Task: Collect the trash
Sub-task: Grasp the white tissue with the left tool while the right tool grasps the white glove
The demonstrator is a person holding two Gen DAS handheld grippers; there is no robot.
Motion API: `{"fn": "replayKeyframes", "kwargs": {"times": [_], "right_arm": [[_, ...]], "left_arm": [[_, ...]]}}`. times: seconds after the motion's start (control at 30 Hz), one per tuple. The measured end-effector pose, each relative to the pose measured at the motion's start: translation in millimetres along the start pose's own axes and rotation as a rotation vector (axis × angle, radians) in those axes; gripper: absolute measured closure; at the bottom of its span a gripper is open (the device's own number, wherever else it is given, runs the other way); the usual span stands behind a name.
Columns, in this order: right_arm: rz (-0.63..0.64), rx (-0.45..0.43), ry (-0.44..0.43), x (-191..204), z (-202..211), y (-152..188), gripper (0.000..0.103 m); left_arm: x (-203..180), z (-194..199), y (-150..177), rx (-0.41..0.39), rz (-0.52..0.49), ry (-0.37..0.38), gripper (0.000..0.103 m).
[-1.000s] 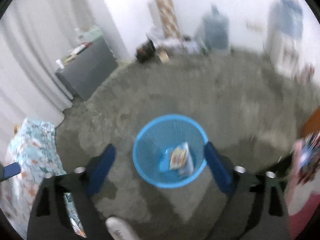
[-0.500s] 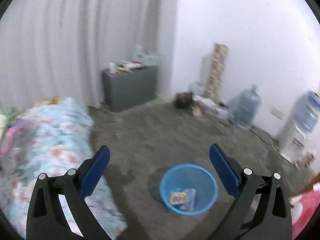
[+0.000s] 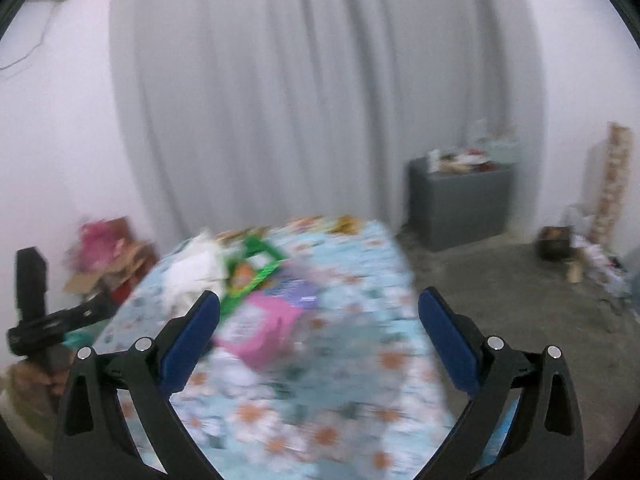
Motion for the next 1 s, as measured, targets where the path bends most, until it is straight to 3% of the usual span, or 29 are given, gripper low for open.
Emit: {"fn": "replayKeyframes", "kwargs": {"times": [0.07,0.1,0.13,0.37,0.47,0.53,0.57,0.6,0.8,1.0], "right_arm": [[0.003,0.055,-0.065,21,-22,4,0.012],[0.004,0.083,-0.089,30,-33,7,0.014],[0.003,0.1,-0.1,35,-38,8,0.018],[-0.038,0.241,-0.166,64,-92,16,0.028],[-0.044,0.268,-0.171,73,-107,18,0.029],[-0.047,0.283,-0.175,75,-111,19,0.032],[-0.046,0.289,-0.176,77,-113,19,0.032],[-0.043,0.294,-0.179,79,-116,18,0.033],[-0.037,0.303,-0.184,85,-119,21,0.036],[-0.026,0.296,-0.18,88,-117,19,0.036]], "left_arm": [[13,-4,-8,-0.012,0.013,0.001,0.011],[17,-8,-12,-0.014,0.016,0.007,0.016],[21,-16,-18,-0.01,0.019,0.015,0.024],[24,-62,-32,0.048,-0.029,0.016,0.044],[20,-85,-26,0.103,-0.081,-0.002,0.05],[20,-96,-20,0.134,-0.093,-0.017,0.061],[21,-98,-17,0.139,-0.091,-0.022,0.065],[22,-99,-15,0.136,-0.089,-0.025,0.075],[31,-94,-15,0.116,-0.053,0.007,0.096],[41,-72,-22,0.043,0.035,0.088,0.102]]}}
Point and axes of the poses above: each gripper's, at about its wrist camera, not at the fingertips, and z roughly against the way its jaws point, x to its left, y to its underside, the point moved 6 cm from there along -z, roughly the way its jaws point, and after that the axes turned 6 degrees about -z, right-handed, at the moved point
